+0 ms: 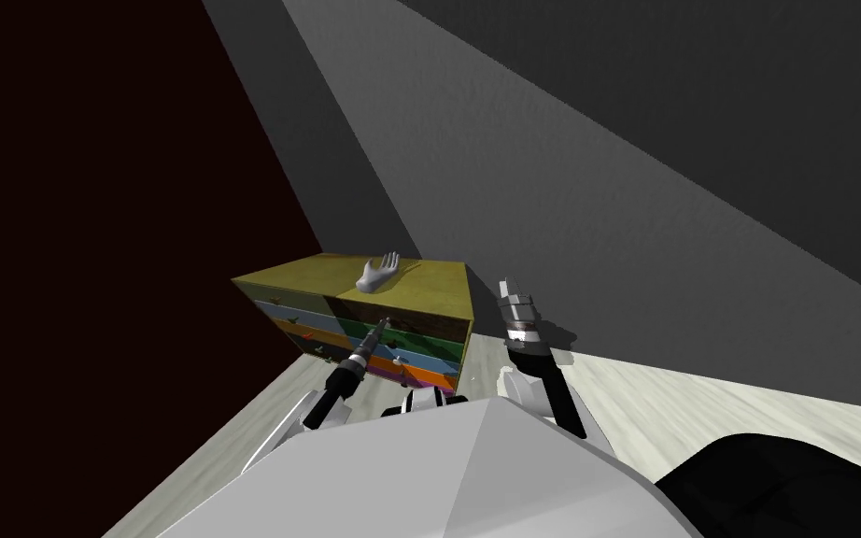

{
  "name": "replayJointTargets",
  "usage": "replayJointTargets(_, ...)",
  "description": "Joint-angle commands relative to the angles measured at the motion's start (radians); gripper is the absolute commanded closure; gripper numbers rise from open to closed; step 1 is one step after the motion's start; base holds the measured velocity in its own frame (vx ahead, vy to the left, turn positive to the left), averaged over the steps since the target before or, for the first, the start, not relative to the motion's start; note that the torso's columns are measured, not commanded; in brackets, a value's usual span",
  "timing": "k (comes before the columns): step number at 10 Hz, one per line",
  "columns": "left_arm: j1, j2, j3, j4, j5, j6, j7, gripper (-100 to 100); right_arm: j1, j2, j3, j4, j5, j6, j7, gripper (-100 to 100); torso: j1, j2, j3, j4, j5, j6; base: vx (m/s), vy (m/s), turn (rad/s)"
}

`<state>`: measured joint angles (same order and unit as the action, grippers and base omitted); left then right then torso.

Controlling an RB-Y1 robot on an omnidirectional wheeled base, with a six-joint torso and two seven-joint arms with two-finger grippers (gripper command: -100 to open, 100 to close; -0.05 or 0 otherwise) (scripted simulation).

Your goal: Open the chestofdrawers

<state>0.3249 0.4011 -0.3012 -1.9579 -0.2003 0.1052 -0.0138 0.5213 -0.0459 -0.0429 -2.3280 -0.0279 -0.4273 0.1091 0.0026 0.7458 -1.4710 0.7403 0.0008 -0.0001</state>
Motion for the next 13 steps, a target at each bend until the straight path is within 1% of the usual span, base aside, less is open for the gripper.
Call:
replayJointTargets(1, 0.015, 0.01, -0.007, -0.021, -0.001, 0.003, 0.001, 100, 0.0, 0.0, 0.0, 0.0, 0.0, 0.0, 0.0, 0, -0.001, -0.002, -0.001, -0.001, 0.0, 0.0, -0.101, 0.044, 0.057)
replayJointTargets(3, 0.027, 0.017, -0.012, -0.037, -0.002, 0.006, 0.001, 100, 0.0, 0.0, 0.0, 0.0, 0.0, 0.0, 0.0, 0, 0.001, -0.001, -0.001, 0.0, 0.0, 0.0, -0.176, 0.075, 0.036)
replayJointTargets(4, 0.039, 0.024, -0.016, -0.053, -0.003, 0.008, 0.002, 100, 0.0, 0.0, 0.0, 0.0, 0.0, 0.0, 0.0, 0, -0.002, -0.004, -0.002, -0.001, 0.0, 0.0, -0.202, 0.053, 0.053)
replayJointTargets(5, 0.031, 0.019, -0.014, -0.045, -0.002, 0.009, 0.001, 100, -0.001, 0.0, 0.0, 0.0, 0.0, 0.0, 0.0, 0, -0.004, -0.006, -0.004, -0.002, -0.001, 0.0, -0.096, 0.025, 0.009)
replayJointTargets(6, 0.02, 0.013, -0.01, -0.029, -0.001, 0.008, 0.001, -100, 0.0, 0.0, 0.0, 0.0, 0.0, 0.0, 0.0, 0, -0.005, -0.013, -0.008, -0.004, -0.002, 0.0, 0.063, -0.027, -0.042)
replayJointTargets(8, 0.009, 0.007, -0.006, -0.014, 0.0, 0.007, 0.001, -100, 0.0, 0.0, 0.0, 0.0, 0.0, 0.0, 0.0, 0, -0.007, -0.021, -0.013, -0.006, -0.002, 0.0, 0.154, -0.058, -0.038)
replayJointTargets(10, -0.006, -0.002, -0.001, 0.005, 0.001, 0.006, 0.0, -100, 0.0, 0.0, 0.0, 0.0, 0.0, 0.0, 0.0, 0, -0.002, -0.009, -0.006, -0.003, -0.001, 0.0, 0.168, -0.057, -0.038)
replayJointTargets(11, -0.001, 0.002, -0.003, -0.003, 0.001, 0.008, 0.001, -100, 0.0, 0.0, 0.0, 0.0, 0.0, 0.0, 0.0, 0, -0.002, -0.007, -0.004, -0.002, -0.001, 0.0, 0.08, -0.031, -0.005)
replayJointTargets(12, -0.03, -0.006, 0.013, 0.023, 0.005, 0.018, 0.003, -100, 0.0, 0.0, 0.0, 0.0, 0.0, 0.0, 0.0, 0, -0.001, -0.001, -0.001, -0.001, 0.0, 0.0, 0.001, -0.012, -0.156)
replayJointTargets(13, -0.049, -0.012, 0.024, 0.04, 0.008, 0.024, 0.004, -100, 0.0, 0.0, 0.0, 0.0, 0.0, 0.0, 0.0, 0, -0.001, 0.0, 0.0, 0.0, 0.0, 0.001, -0.033, -0.005, -0.151)
